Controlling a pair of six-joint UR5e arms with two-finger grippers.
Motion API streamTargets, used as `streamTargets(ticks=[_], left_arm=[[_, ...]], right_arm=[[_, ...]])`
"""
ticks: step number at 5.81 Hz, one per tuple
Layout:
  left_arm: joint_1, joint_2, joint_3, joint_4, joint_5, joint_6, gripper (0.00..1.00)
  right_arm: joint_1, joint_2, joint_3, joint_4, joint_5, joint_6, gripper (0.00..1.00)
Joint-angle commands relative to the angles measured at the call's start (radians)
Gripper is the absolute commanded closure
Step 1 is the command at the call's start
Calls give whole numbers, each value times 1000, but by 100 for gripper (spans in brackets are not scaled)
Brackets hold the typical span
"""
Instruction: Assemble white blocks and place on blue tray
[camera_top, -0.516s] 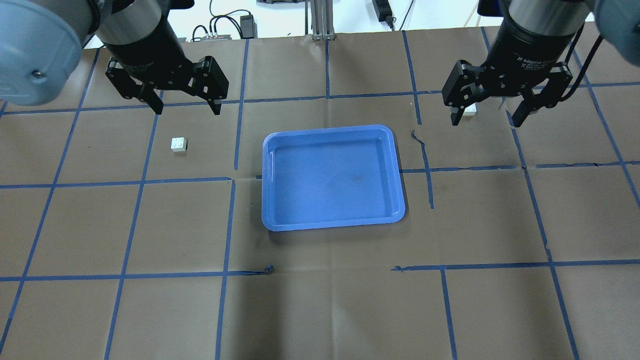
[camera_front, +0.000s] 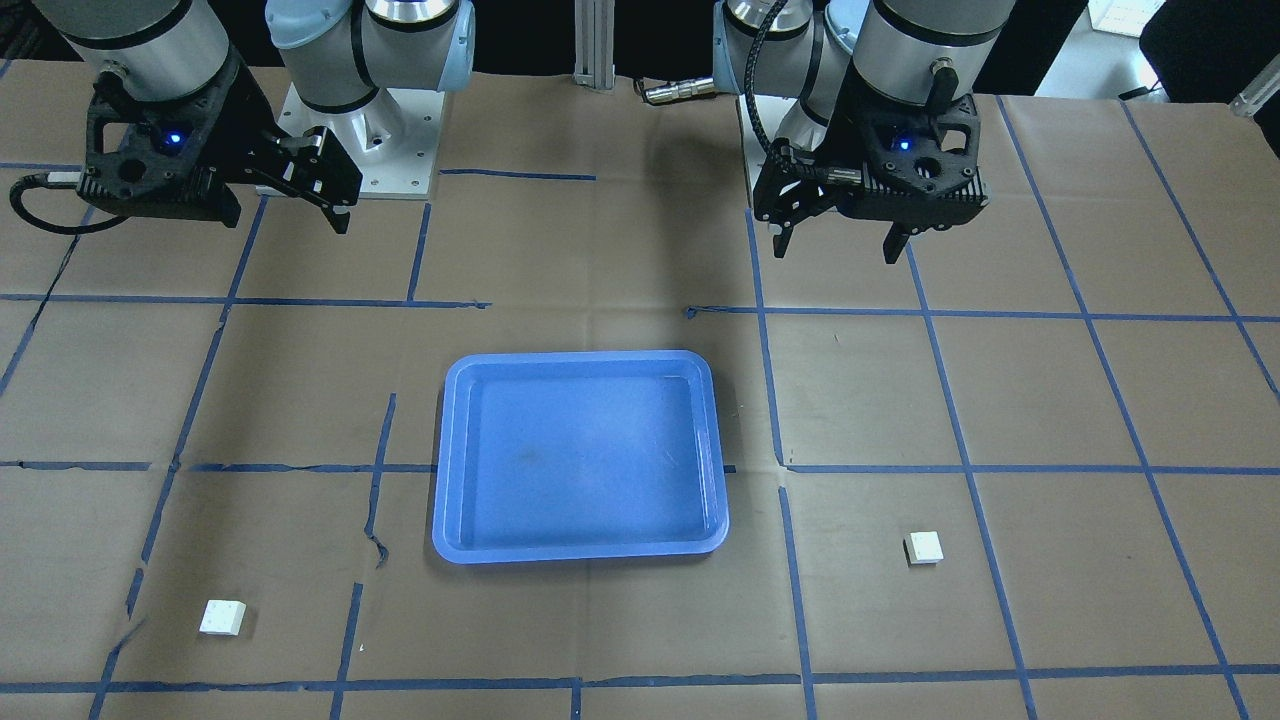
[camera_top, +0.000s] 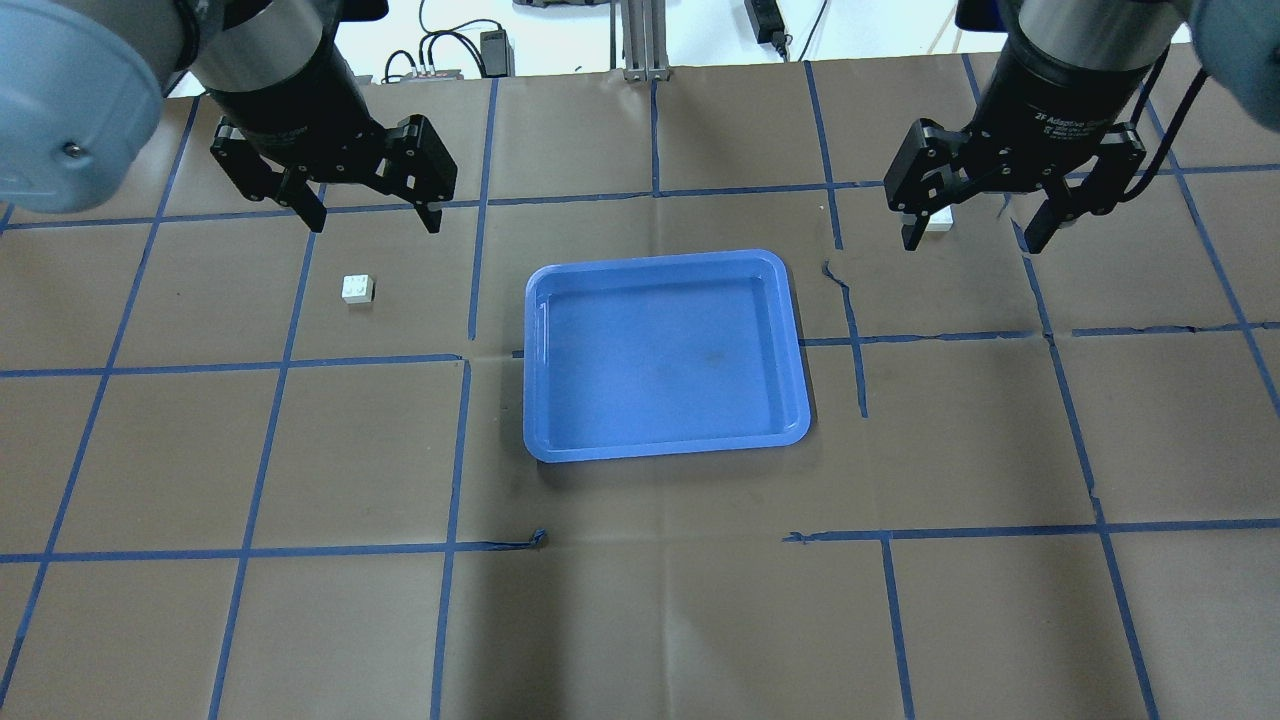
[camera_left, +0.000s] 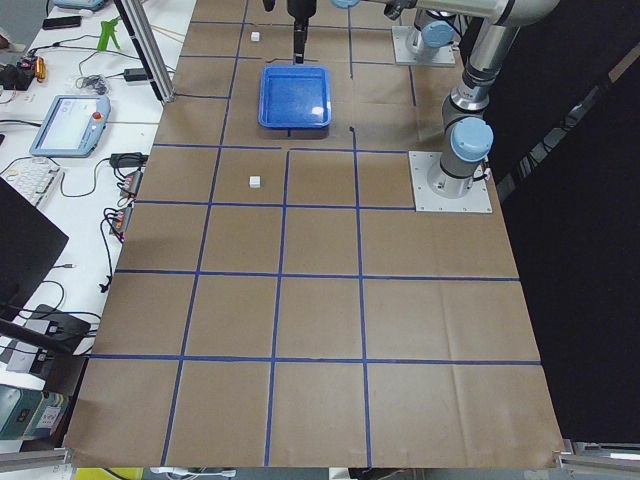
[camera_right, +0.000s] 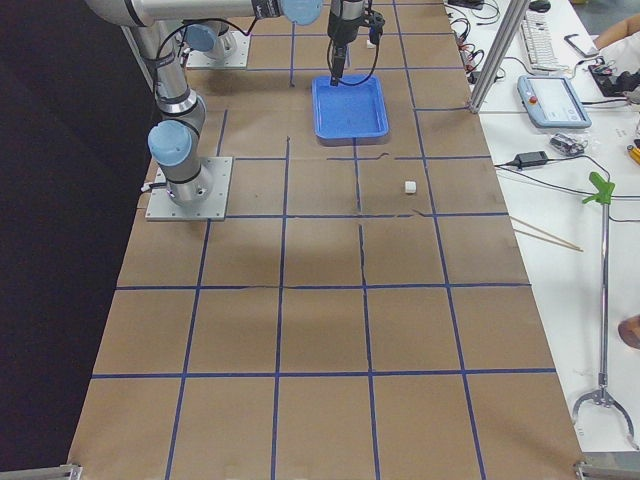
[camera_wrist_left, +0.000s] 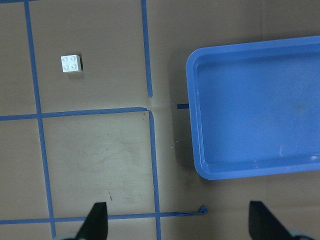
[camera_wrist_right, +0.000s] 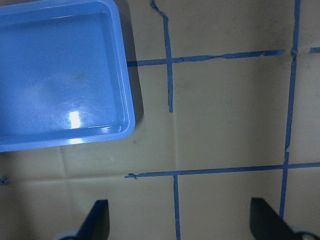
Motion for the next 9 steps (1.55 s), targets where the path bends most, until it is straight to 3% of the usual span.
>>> streamTargets(ticks=[1,4,7,9], left_arm=[[7,6,-6,0,1,2,1],[53,32,1,-69,-8,3,1],[237,-67,-26,-48,-5,63,1],[266,-218,-27,131,-7,72,1]], right_arm=[[-1,2,0,0,2,-4,0],[-1,8,-8,-59,3,-88,0],[-3,11,0,-129,3,-605,0],[-51,66,-2,-195,3,-1025,0]])
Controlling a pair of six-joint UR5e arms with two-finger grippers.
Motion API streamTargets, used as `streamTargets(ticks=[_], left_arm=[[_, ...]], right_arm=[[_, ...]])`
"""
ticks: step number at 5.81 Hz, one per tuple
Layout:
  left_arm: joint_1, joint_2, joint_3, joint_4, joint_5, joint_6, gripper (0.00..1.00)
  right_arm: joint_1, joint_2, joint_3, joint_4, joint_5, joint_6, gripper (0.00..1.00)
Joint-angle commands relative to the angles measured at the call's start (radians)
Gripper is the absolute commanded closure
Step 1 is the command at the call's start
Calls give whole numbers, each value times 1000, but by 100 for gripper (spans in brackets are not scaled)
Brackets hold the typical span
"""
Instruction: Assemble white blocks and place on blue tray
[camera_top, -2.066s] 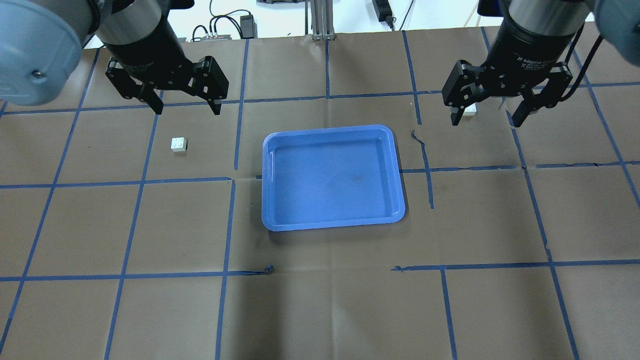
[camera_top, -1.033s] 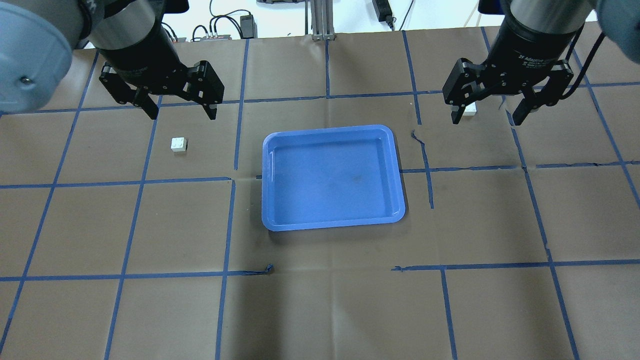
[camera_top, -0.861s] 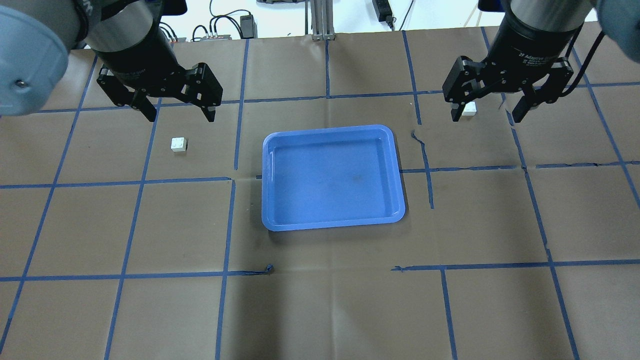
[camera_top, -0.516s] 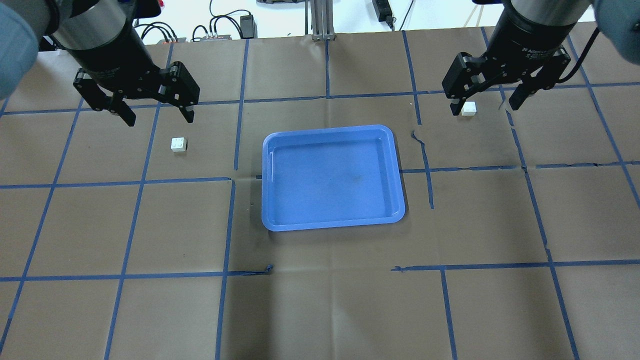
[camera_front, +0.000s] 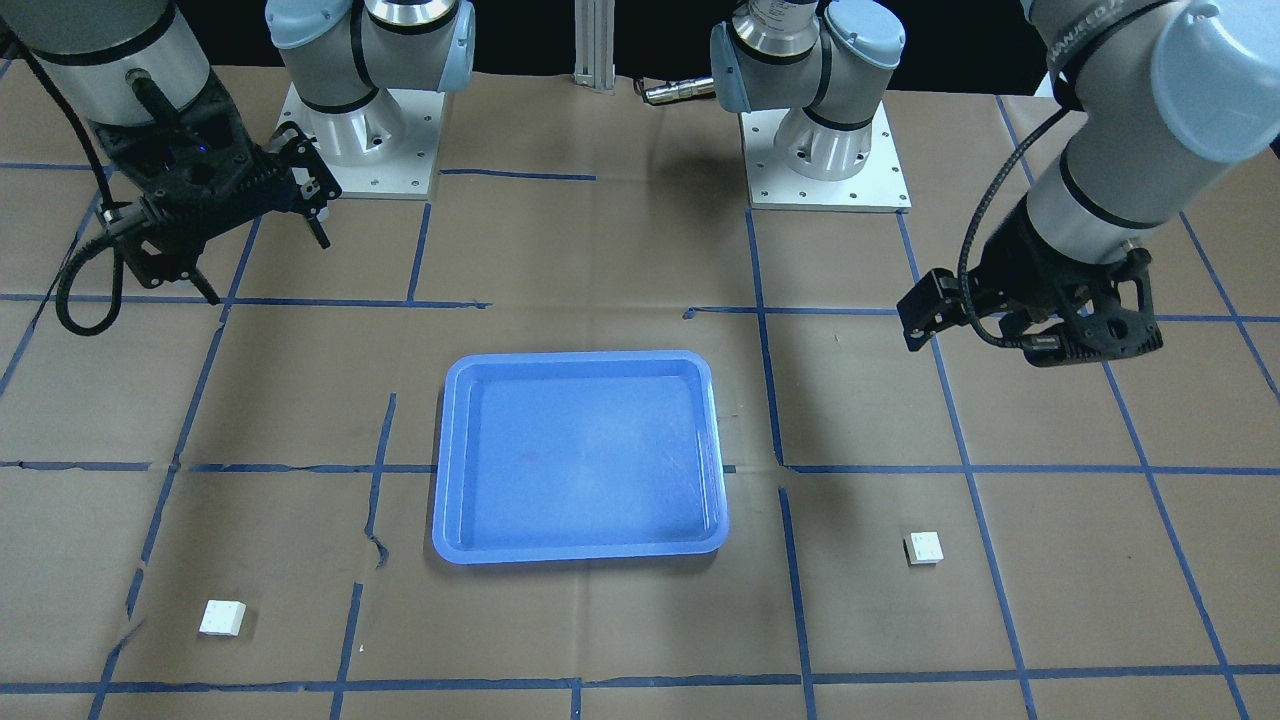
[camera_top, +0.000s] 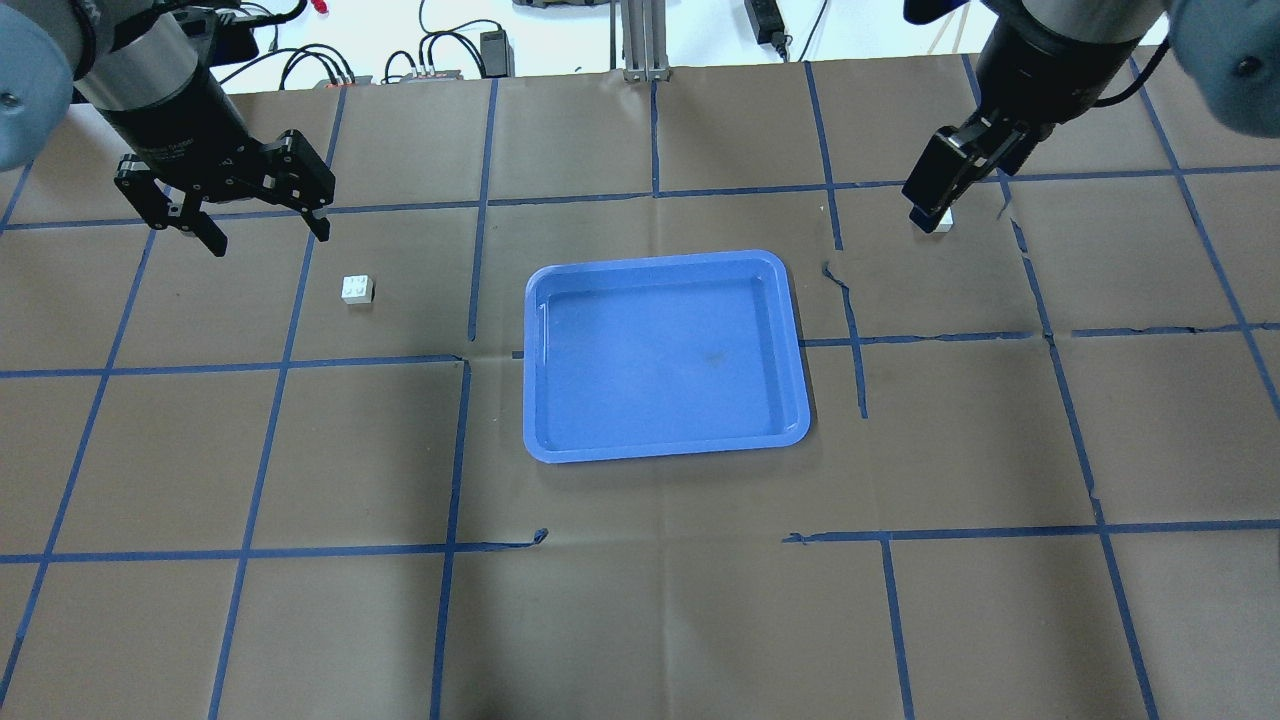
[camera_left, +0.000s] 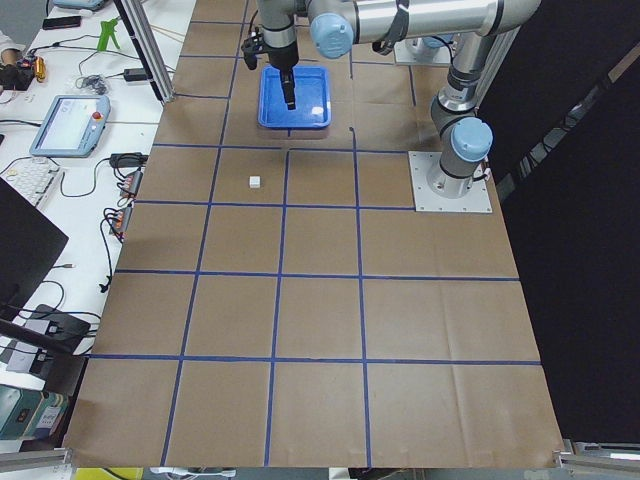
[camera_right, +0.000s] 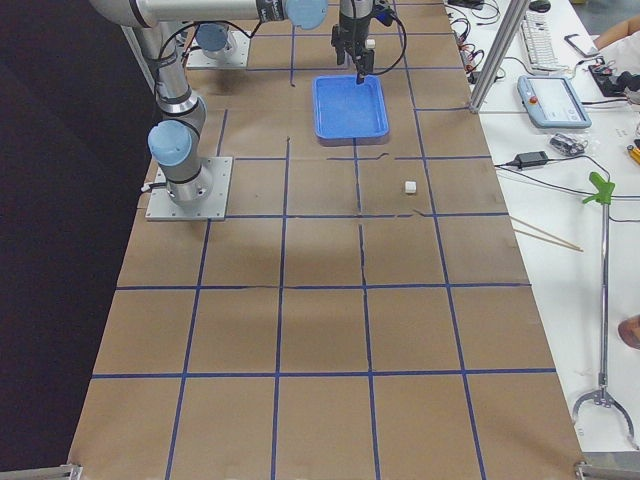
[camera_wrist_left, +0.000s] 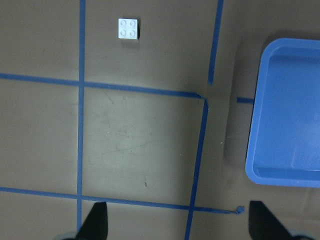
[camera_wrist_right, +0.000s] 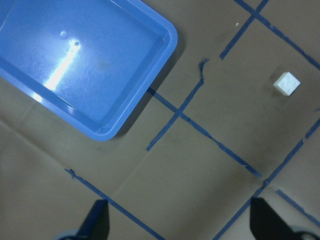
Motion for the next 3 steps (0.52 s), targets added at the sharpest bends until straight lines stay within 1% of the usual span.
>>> streamTargets(ticks=[1,2,3], left_arm=[[14,-146,1,129,0,11,1],[15,-203,-1,206,0,28,1],[20,-236,-13,222,8,80,2]], right_arm=[[-91,42,-7,-40,5,-472,0],[-140,87,-14,-94,7,-745,0],[-179,128,-45,-115,14,-918,0]])
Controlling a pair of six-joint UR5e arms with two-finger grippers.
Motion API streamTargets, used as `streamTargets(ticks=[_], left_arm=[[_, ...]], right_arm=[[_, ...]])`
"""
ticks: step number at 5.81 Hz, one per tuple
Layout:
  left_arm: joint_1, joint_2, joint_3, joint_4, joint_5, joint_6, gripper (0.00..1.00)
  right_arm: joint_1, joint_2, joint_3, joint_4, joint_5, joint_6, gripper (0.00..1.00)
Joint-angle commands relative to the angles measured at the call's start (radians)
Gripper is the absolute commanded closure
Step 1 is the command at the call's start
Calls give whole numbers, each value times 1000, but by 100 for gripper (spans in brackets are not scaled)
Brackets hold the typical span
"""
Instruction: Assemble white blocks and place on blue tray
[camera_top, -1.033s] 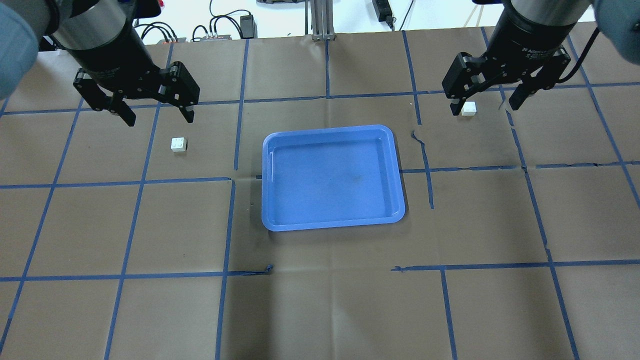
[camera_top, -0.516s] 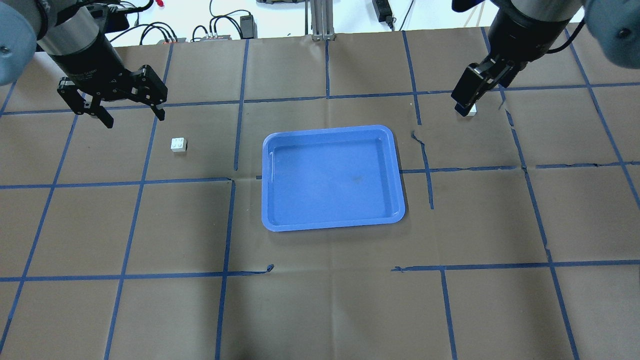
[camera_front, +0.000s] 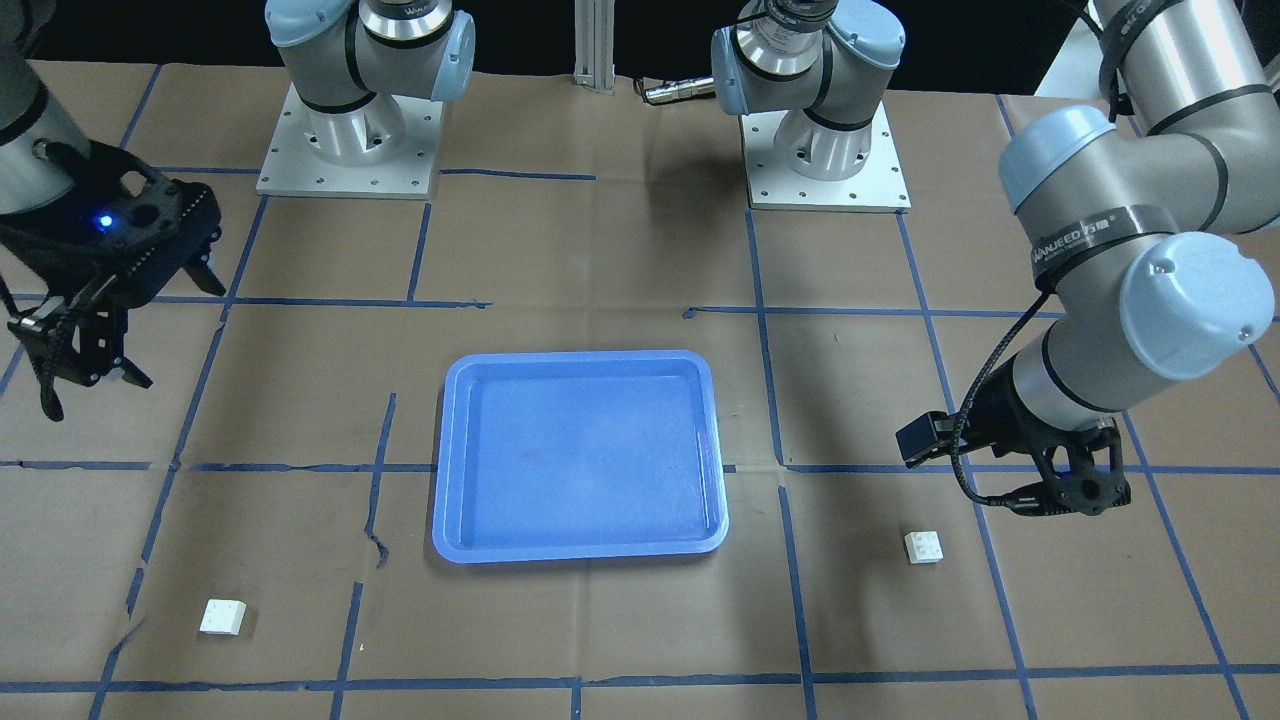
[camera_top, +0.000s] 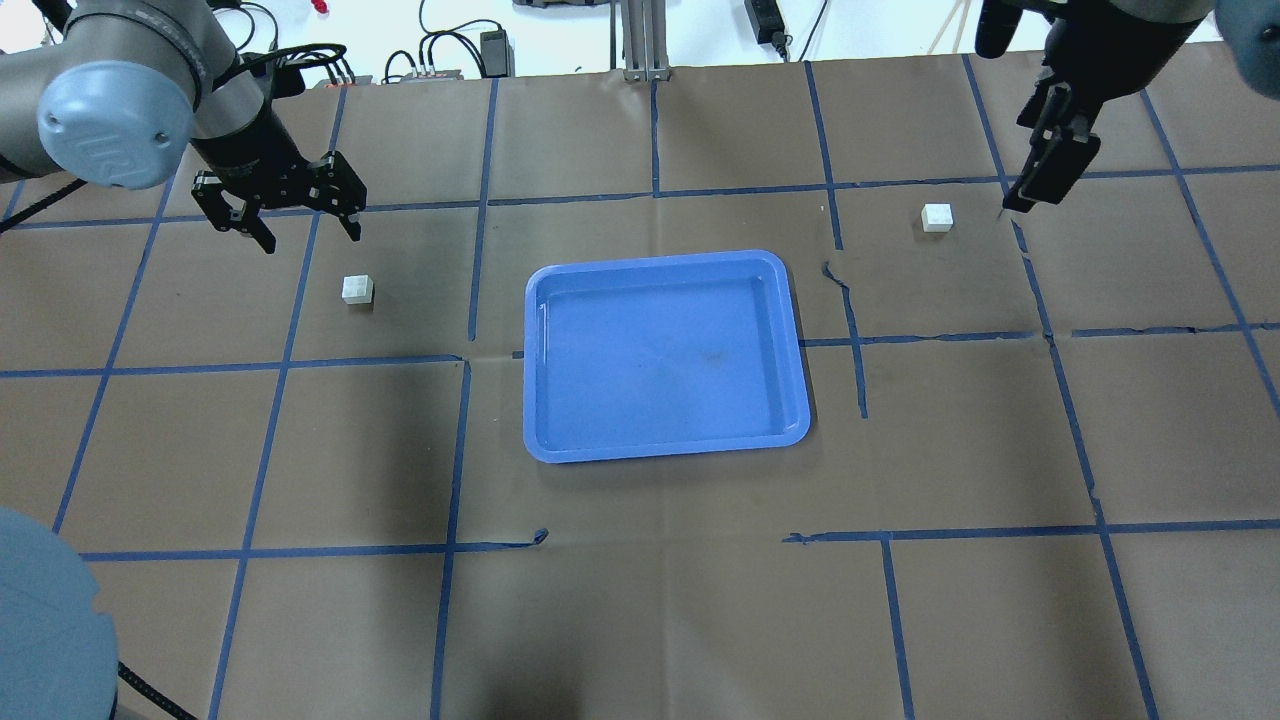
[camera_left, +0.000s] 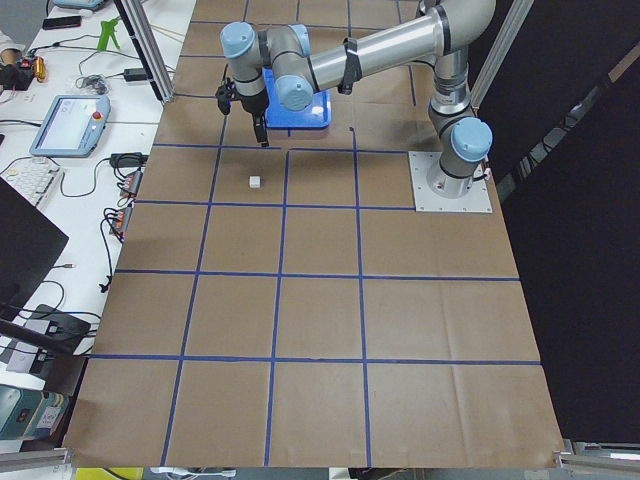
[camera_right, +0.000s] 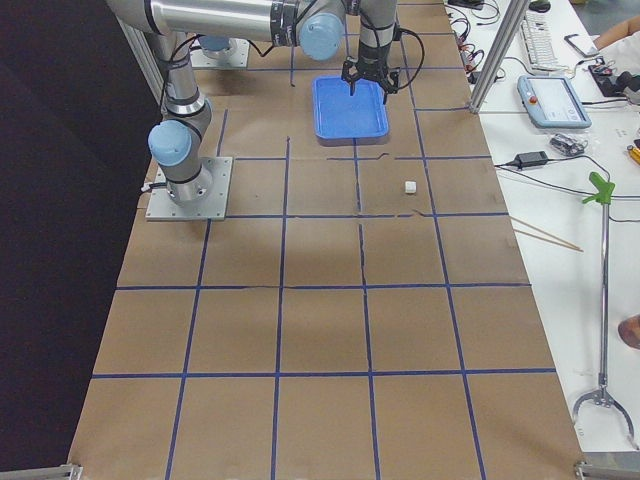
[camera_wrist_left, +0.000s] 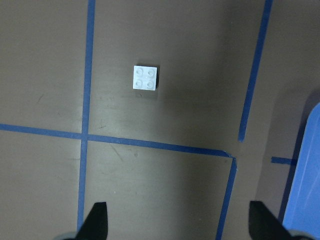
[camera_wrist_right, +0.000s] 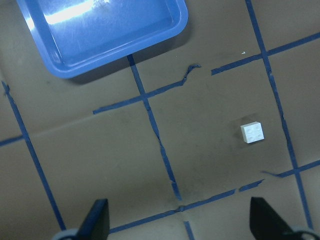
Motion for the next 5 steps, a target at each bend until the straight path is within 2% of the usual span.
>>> streamTargets(ticks=[1,2,3,5], left_arm=[[27,-66,-56,137,7,68,2],[28,-94,-111,279,7,83,3],[31,-126,-131,358,7,146,3],[33,-181,-148,411,7,165,3]], right_arm=[[-67,120,-96,-25,7,-340,0],[-74,209,-210,-4,9,-372,0],[-75,319,-321,8,10,-372,0],[-84,367,-323,1,72,-366,0]])
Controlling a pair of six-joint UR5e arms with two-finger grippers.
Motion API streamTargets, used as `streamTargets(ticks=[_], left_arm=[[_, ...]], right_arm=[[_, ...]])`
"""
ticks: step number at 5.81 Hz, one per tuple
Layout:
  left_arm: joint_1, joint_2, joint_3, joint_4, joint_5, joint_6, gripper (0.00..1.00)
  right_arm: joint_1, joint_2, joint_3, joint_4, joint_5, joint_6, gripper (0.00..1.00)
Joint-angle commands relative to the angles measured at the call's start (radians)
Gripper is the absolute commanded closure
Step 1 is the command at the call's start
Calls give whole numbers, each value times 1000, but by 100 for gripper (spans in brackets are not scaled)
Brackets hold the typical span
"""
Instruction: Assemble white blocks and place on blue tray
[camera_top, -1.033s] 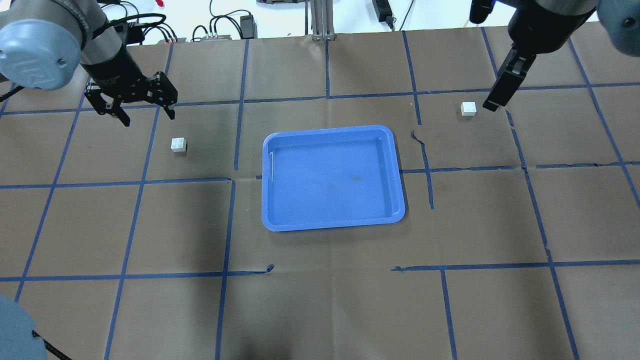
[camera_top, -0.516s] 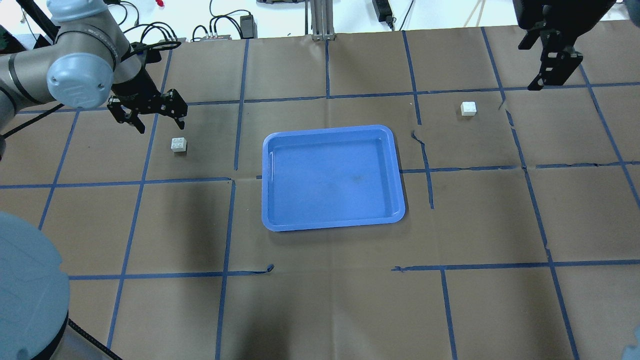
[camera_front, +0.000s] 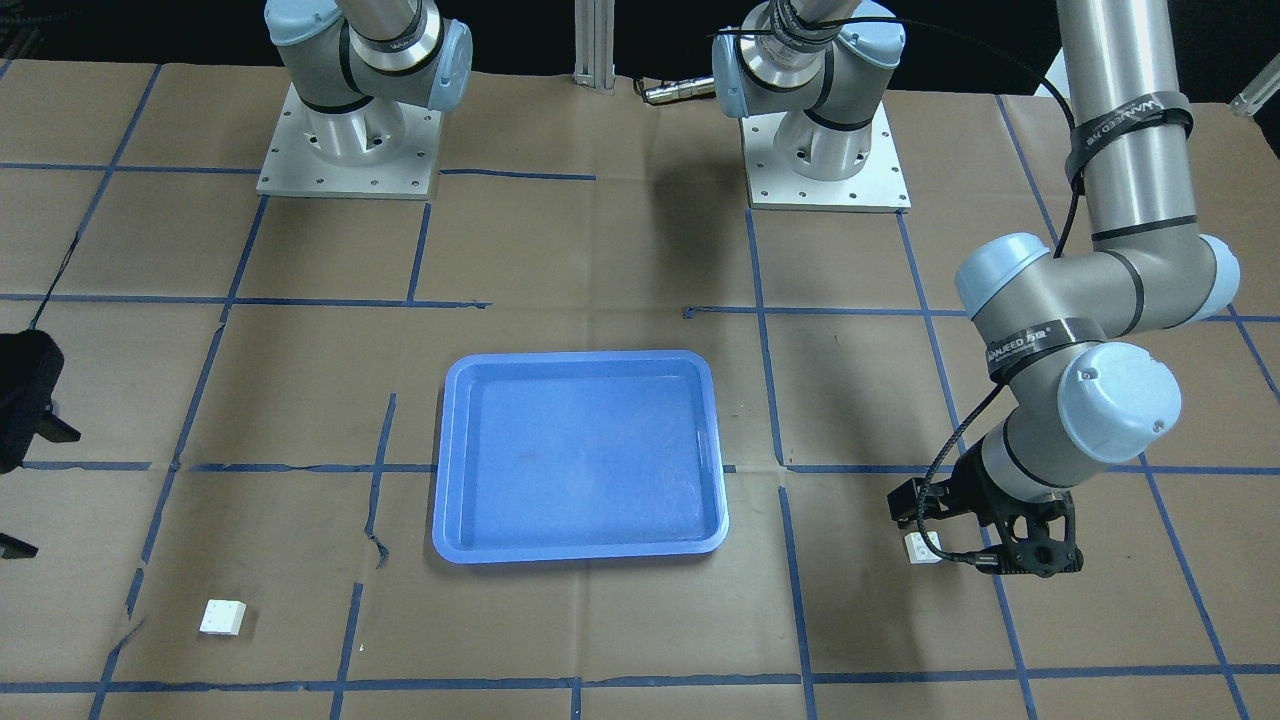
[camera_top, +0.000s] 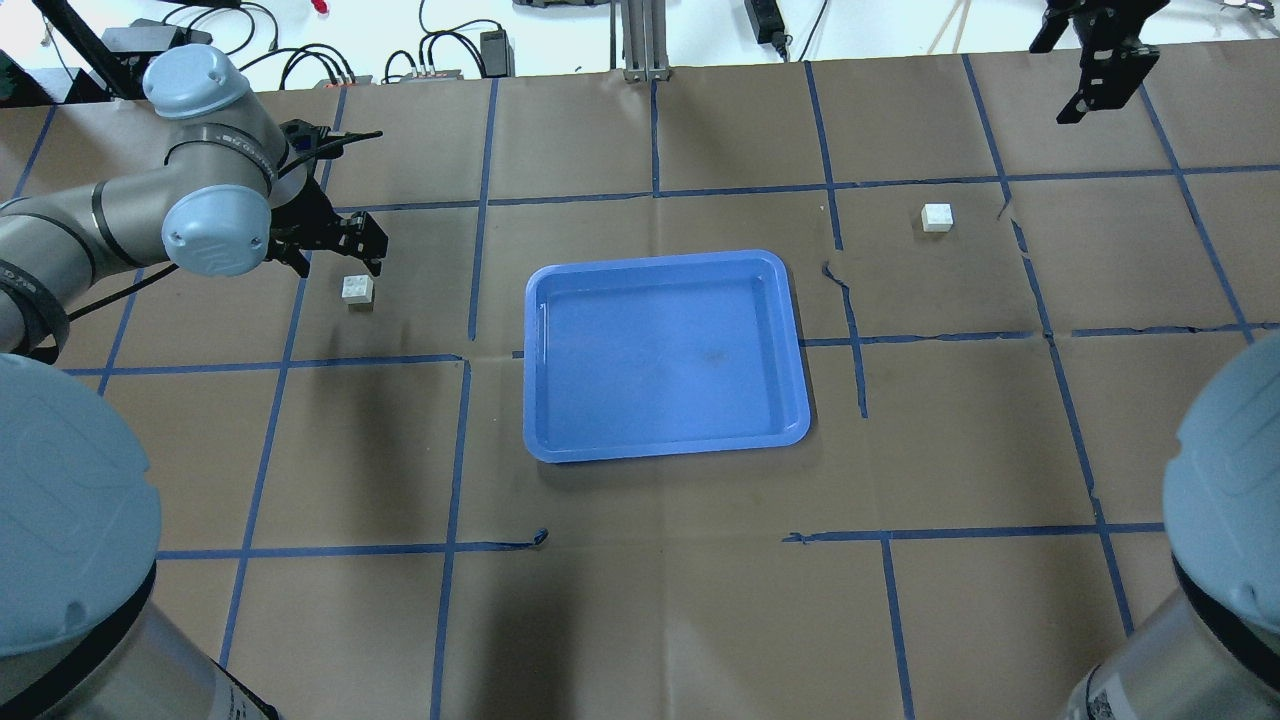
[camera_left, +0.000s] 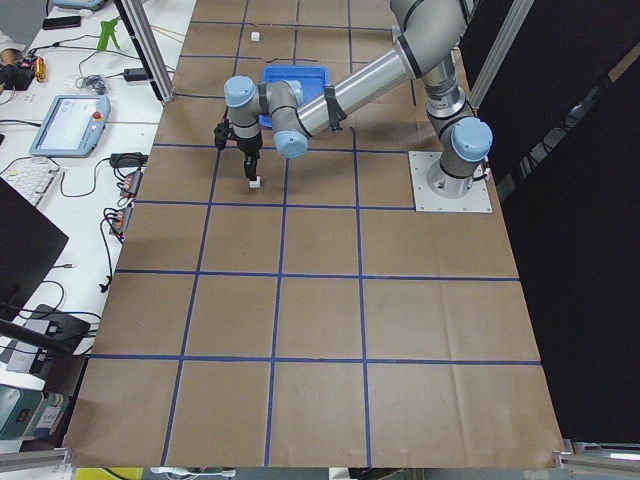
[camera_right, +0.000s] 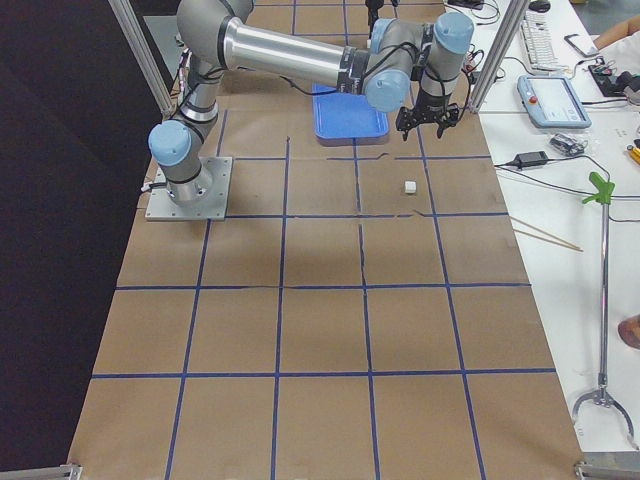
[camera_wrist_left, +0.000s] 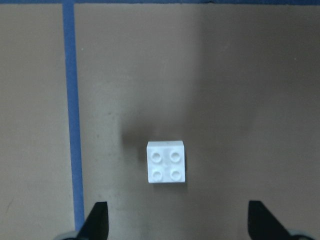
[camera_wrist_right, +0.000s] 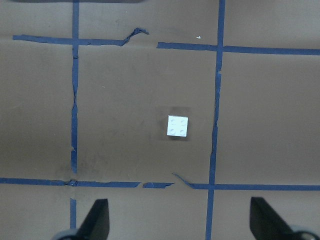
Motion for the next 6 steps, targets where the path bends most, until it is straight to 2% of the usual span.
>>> streamTargets(ticks=[1,2,4,5,6], left_arm=[[1,-62,-17,63,1,9,3],[1,-67,-16,78,1,8,6],[1,-64,3,97,-2,8,31],[1,-65,-5,97,-2,8,54],[1,-64,-11,97,-2,9,75]], right_arm=[[-17,45,38,-17,34,7,0],[-52,77,52,-22,137,12,0],[-83,164,57,-31,236,13,0],[-89,188,96,-131,261,1,0],[-93,189,180,-254,286,-42,0]])
